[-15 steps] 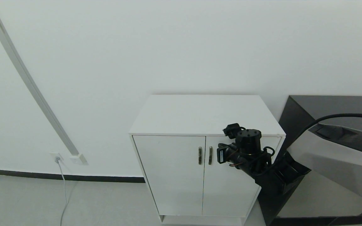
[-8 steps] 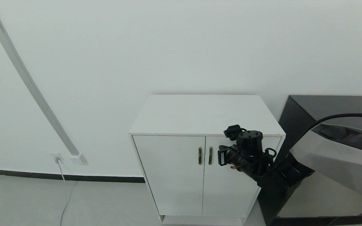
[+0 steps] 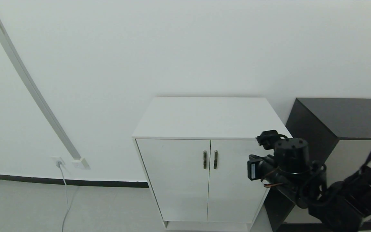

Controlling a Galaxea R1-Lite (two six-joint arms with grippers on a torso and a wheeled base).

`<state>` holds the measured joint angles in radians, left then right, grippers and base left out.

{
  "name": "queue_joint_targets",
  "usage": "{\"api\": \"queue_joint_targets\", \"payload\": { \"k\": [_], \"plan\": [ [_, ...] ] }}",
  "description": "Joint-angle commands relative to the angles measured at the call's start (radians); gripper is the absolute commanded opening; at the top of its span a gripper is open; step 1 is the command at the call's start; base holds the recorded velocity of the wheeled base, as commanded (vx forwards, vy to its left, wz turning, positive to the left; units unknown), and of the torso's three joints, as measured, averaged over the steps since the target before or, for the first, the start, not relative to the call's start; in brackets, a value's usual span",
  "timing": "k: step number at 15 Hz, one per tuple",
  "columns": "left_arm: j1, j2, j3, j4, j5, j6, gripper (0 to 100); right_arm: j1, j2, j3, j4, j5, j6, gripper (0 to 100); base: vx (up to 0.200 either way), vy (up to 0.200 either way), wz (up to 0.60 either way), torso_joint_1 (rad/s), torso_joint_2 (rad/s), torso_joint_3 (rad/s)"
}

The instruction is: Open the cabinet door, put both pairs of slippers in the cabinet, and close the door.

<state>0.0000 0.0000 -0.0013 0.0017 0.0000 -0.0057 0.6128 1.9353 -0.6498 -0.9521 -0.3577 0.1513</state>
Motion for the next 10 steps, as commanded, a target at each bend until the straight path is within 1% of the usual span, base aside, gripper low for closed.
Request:
{"api": "queue_joint_targets", "payload": {
  "k": [1,3,4,5,6,7,8,9,10],
  "plan": [
    [0.000,0.000,0.000,0.000,0.000,0.001,0,-0.056,-0.263,0.202,0.003,-0.044,0.016,0,0.000,0.000,0.00,0.000,0.00,0.000],
    [0.000,0.000,0.001,0.000,0.000,0.000,0,-0.153,-0.391,0.305,0.009,-0.064,0.013,0,0.000,0.000,0.00,0.000,0.00,0.000],
    [0.000,0.000,0.000,0.000,0.000,0.000,0,-0.192,-0.430,0.334,0.019,-0.066,0.010,0,0.000,0.000,0.00,0.000,0.00,0.000],
    [0.000,0.000,0.001,0.000,0.000,0.000,0,-0.271,-0.529,0.383,0.069,-0.064,0.007,0,0.000,0.000,0.00,0.000,0.00,0.000],
    [0.000,0.000,0.001,0.000,0.000,0.000,0,-0.301,-0.573,0.403,0.102,-0.063,0.007,0,0.000,0.000,0.00,0.000,0.00,0.000],
    [0.000,0.000,0.001,0.000,0.000,0.000,0,-0.349,-0.687,0.444,0.190,-0.058,0.007,0,0.000,0.000,0.00,0.000,0.00,0.000],
    [0.000,0.000,0.000,0.000,0.000,0.000,0,-0.366,-0.783,0.461,0.266,-0.057,0.007,0,0.000,0.000,0.00,0.000,0.00,0.000],
    [0.000,0.000,0.001,0.000,0.000,0.000,0,-0.369,-0.832,0.461,0.311,-0.057,0.007,0,0.000,0.000,0.00,0.000,0.00,0.000],
    [0.000,0.000,0.001,0.000,0.000,0.000,0,-0.370,-0.970,0.455,0.449,-0.055,0.005,0,0.000,0.000,0.00,0.000,0.00,0.000]
  ]
}}
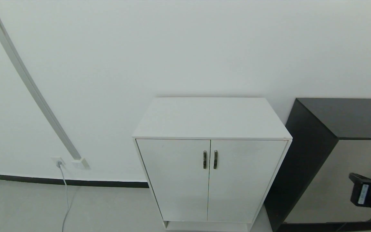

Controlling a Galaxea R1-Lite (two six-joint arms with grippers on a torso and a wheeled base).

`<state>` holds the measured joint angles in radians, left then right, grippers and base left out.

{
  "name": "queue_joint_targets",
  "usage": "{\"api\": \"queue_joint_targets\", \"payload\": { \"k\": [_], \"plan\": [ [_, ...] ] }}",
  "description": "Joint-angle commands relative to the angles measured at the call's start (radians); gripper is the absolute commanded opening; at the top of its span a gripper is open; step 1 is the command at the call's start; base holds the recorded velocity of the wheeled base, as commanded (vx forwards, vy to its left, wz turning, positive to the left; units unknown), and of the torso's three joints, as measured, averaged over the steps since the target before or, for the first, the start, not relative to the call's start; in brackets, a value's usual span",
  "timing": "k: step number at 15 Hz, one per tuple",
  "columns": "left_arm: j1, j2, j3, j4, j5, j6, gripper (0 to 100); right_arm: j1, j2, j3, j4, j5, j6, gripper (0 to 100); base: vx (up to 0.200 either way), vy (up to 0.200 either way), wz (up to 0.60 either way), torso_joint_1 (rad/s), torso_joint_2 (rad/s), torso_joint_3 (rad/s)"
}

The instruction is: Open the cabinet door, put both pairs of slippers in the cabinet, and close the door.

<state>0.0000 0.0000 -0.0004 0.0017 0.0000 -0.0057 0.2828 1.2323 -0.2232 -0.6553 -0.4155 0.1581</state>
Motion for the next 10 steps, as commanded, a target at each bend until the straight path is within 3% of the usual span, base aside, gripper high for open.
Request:
{"api": "queue_joint_targets", "payload": {
  "k": [1,5,10],
  "plan": [
    [0.000,0.000,-0.001,0.000,0.000,0.000,0,-0.039,-0.361,0.012,0.263,0.004,-0.002,0,0.000,0.000,0.00,0.000,0.00,0.000],
    [0.000,0.000,0.000,0.000,0.000,0.000,0,-0.037,-0.646,-0.035,0.589,0.067,-0.002,0,0.000,0.000,0.00,0.000,0.00,0.000],
    [0.000,0.002,-0.001,0.000,0.000,0.000,0,-0.036,-0.823,0.042,0.661,0.141,-0.002,0,0.000,0.000,0.00,0.000,0.00,0.000]
  ]
}}
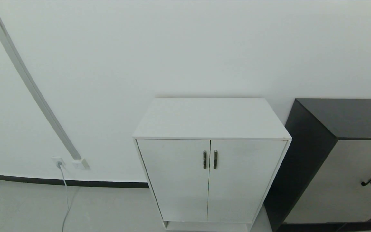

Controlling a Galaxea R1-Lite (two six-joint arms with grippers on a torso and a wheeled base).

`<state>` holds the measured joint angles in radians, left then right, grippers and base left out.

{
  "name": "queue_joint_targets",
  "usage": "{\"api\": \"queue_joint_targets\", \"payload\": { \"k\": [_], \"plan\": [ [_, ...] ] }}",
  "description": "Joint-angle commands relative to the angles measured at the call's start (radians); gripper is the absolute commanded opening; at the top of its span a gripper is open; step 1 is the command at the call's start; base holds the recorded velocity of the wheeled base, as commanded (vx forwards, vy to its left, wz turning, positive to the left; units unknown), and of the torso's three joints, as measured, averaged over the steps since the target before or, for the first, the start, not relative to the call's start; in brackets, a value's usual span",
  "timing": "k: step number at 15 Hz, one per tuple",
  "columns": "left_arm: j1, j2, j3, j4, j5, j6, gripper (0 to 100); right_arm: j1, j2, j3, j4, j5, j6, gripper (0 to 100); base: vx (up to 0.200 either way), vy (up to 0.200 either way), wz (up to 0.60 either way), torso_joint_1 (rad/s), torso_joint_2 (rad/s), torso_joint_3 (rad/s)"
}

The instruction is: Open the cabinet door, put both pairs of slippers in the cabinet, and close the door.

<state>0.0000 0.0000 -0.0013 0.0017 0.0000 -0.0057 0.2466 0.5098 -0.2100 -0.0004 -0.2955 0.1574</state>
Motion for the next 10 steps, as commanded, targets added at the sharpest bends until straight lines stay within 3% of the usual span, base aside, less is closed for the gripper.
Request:
{"api": "queue_joint_targets", "payload": {
  "k": [1,10],
  "plan": [
    [0.000,0.002,0.001,0.000,0.000,0.000,0,0.000,-0.114,0.044,0.007,0.029,-0.001,0,0.000,0.000,0.00,0.000,0.00,0.000],
    [0.000,0.000,0.000,0.000,0.000,0.000,0,0.010,-0.283,0.130,0.010,0.032,-0.108,0,0.000,0.000,0.00,0.000,0.00,0.000]
  ]
}}
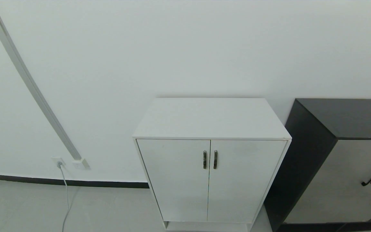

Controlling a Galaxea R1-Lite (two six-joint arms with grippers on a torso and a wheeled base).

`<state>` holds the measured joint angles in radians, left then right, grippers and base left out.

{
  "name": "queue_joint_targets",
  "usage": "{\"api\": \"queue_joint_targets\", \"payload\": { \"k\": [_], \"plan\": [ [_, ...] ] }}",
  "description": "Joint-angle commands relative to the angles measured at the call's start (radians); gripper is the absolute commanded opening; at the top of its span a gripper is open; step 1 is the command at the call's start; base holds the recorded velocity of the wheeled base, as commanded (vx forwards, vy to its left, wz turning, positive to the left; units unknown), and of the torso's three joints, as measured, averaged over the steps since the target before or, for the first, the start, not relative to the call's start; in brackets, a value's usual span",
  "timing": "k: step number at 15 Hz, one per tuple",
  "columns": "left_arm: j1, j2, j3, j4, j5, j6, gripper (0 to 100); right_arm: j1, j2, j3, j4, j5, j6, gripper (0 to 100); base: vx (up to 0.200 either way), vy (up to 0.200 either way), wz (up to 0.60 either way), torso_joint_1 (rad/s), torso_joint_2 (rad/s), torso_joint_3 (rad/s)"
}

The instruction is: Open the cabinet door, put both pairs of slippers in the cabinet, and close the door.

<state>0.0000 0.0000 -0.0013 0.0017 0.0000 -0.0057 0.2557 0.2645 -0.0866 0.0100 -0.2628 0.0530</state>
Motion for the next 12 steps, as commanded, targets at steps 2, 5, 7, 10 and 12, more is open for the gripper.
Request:
{"api": "queue_joint_targets", "payload": {
  "k": [2,5,7,10,12],
  "plan": [
    [0.000,0.000,0.001,0.000,0.000,0.000,0,0.000,-0.067,0.016,-0.001,0.000,-0.024,0,0.000,0.000,0.00,0.000,0.00,0.000],
    [0.000,0.000,0.000,0.000,0.000,0.000,0,0.000,-0.097,0.044,-0.002,0.004,-0.025,0,0.000,0.000,0.00,0.000,0.00,0.000],
    [0.000,0.002,0.001,0.000,0.000,0.000,0,0.000,-0.113,0.064,-0.005,0.028,-0.027,0,0.000,0.000,0.00,0.000,0.00,0.000],
    [0.000,0.000,0.001,0.000,0.000,0.000,0,-0.003,-0.143,0.064,-0.008,0.108,-0.038,0,0.000,0.000,0.00,0.000,0.00,0.000],
    [0.000,0.000,0.000,0.000,0.000,0.000,0,-0.015,-0.157,0.068,-0.005,0.195,-0.038,0,0.000,0.000,0.00,0.000,0.00,0.000]
  ]
}}
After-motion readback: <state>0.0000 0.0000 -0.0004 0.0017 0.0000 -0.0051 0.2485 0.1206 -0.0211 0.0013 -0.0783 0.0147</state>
